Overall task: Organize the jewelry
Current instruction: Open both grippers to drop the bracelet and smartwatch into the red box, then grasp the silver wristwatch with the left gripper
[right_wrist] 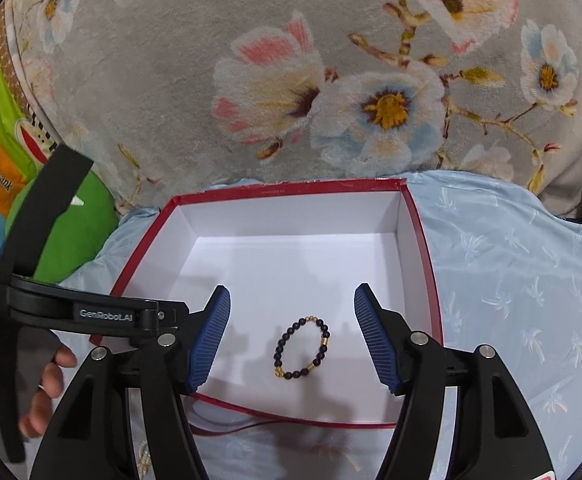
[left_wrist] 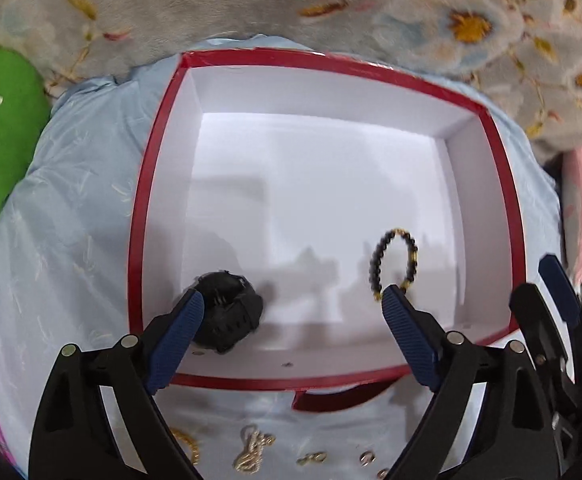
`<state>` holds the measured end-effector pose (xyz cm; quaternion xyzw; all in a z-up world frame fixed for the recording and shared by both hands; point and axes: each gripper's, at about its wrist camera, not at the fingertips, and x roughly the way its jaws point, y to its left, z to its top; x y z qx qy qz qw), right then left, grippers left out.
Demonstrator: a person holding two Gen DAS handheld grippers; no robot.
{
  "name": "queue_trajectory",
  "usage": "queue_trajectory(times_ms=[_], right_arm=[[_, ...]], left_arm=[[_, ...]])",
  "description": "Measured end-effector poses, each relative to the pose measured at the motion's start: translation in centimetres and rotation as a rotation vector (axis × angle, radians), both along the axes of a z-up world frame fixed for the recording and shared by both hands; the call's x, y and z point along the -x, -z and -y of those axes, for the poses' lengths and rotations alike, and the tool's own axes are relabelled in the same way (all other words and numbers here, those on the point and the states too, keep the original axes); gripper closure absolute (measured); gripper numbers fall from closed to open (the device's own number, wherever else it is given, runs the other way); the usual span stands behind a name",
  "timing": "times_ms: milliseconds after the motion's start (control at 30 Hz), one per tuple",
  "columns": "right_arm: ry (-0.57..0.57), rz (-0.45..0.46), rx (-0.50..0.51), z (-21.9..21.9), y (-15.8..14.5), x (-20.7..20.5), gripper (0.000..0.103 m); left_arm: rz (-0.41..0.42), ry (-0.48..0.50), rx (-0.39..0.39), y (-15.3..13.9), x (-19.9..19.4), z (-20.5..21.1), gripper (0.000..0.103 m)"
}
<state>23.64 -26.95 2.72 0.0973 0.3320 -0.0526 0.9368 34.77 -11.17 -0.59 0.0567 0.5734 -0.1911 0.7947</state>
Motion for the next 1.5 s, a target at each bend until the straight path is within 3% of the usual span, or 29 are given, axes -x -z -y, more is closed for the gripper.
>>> queue_trajectory(times_ms=[100, 367, 533, 800, 1100, 1233, 1367, 1500], right_arm=[[-0.002, -0.002, 0.003, -0.2, 0.1, 0.2, 0.04], [-0.003, 0.018, 0.005, -0.7, -0.9, 1.6, 0.04], [0.009, 0.028, 0.015, -0.8, -1.7, 3.9, 0.04], [-0.004, 0.011, 0.048, -2.6, -1.8, 9.3, 0.04], [0.008, -0.05, 0.029, -4.0, 0.5, 15.2, 0.04], [0.025, -0.081, 0.033, -4.1, 1.8, 17.4, 0.04], [0.044, -0.119, 0.035, -3.7, 3.1, 19.1, 0.04], [0.058, -0.151, 0.02, -3.4, 4.4, 20.2, 0.04]], left_arm=[[0.013, -0.012, 0.001, -0.7, 0.3, -0.5, 0.015], [0.188, -0.056, -0.021, -4.2, 2.7, -2.1, 0.015], [0.322, -0.063, -0.051, -5.8, 6.4, -3.4, 0.015], [0.417, -0.063, -0.05, -6.5, 13.3, -6.1, 0.014], [0.402, -0.041, -0.109, -1.3, 20.4, -8.1, 0.014], [0.358, -0.036, -0.149, 2.7, 22.6, -8.7, 0.015], [0.273, -0.027, -0.127, 6.0, 24.0, -9.1, 0.015], [0.223, -0.014, -0.13, 8.8, 25.2, -8.8, 0.022]])
